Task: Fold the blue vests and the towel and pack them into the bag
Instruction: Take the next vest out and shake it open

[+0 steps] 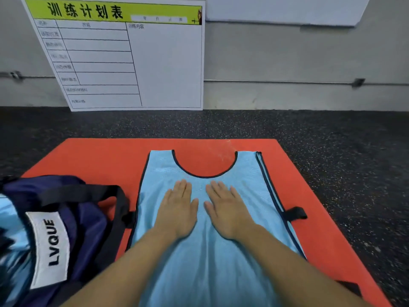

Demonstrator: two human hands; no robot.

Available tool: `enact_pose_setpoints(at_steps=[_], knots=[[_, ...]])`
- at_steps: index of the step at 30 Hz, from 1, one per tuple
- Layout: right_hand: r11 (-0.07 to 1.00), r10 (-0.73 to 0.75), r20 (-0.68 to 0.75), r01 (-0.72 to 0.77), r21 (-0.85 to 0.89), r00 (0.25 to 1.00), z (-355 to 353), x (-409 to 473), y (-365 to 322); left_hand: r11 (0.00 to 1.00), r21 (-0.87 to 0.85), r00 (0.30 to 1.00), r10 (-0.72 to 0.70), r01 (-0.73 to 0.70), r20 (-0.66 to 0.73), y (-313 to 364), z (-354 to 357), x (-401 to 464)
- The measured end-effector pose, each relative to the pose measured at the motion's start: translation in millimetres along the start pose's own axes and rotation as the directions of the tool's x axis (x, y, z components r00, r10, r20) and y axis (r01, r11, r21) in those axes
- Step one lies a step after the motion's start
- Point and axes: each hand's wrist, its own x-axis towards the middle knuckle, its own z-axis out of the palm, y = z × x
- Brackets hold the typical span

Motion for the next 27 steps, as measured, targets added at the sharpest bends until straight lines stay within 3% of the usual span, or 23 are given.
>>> enact_pose_setpoints(at_steps=[7, 9, 14, 22, 27], knots=[[0.955, 0.284, -0.080, -0.289, -0.069, 0.956, -17, -31, 87, 0.986, 0.082, 0.989, -0.147, 0.148, -0.016, -46, -11, -29], [0.965, 0.240, -0.127, -0.251, -0.078, 0.963, -17, -40, 59, 0.993, 0.036, 0.993, -0.113, 0.113, -0.019, -29, -9, -47], [0.999, -0.035, -0.081, 0.035, -0.009, 0.996, 24, -81, -26, 0.997, 0.039, 0.996, 0.069, -0.066, -0.064, 12, 11, -99], [0.960, 0.267, -0.153, -0.277, -0.049, 0.951, -5, -153, 41, 0.992, 0.121, 0.991, -0.027, 0.044, -0.133, -46, -4, -157], [0.999, 0.043, -0.071, -0.041, 0.034, 0.997, 13, -183, -31, 0.992, 0.064, 0.984, 0.117, -0.110, -0.131, 5, 8, -194]])
